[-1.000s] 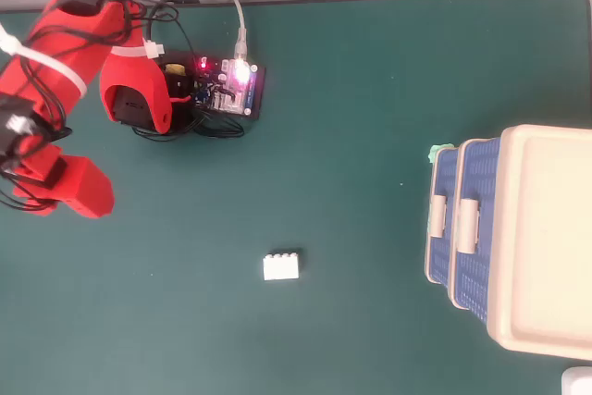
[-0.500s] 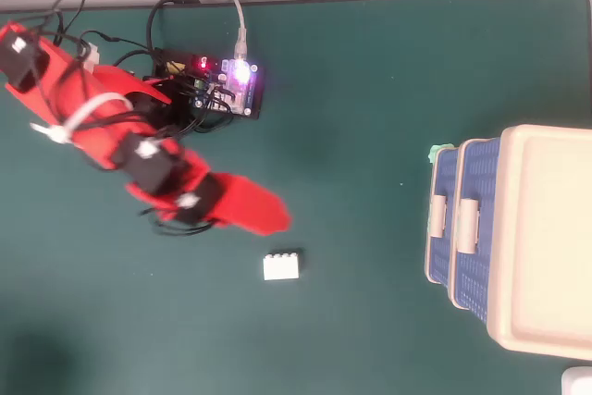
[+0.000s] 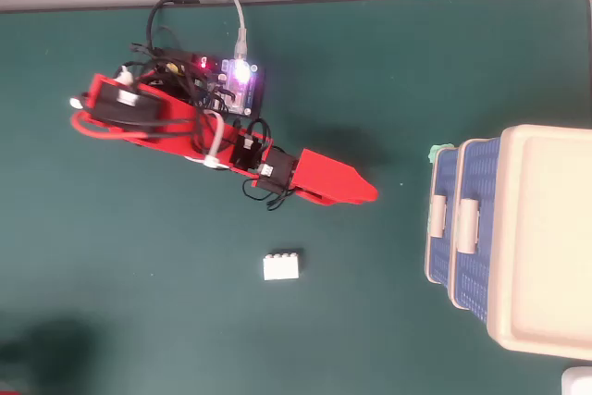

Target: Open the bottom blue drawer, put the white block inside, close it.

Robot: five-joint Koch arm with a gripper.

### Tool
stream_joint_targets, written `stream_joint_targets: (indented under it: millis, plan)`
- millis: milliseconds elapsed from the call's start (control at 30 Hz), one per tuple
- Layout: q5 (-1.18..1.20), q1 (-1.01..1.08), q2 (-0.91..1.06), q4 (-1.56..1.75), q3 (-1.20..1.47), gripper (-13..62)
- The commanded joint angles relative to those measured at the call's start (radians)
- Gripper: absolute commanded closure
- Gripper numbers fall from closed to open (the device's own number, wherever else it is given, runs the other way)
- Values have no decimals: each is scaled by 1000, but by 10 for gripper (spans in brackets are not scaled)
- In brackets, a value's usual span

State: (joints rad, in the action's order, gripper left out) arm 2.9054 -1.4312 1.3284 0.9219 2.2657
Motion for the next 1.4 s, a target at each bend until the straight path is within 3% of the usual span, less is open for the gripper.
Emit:
stream_joint_targets:
  millis: [0,367,767,933,1167,1367]
  plan:
    - [29,-23,-115,301,-80,155]
    - [25,-20,-472,360,-503,160]
    - [8,-26,-560,149,-804,221]
    - [-20,-38,-558,43,-842,340]
    - [-21,-35,-554,-146,-850,575]
    - [-21,-34,-529,-218,-848,575]
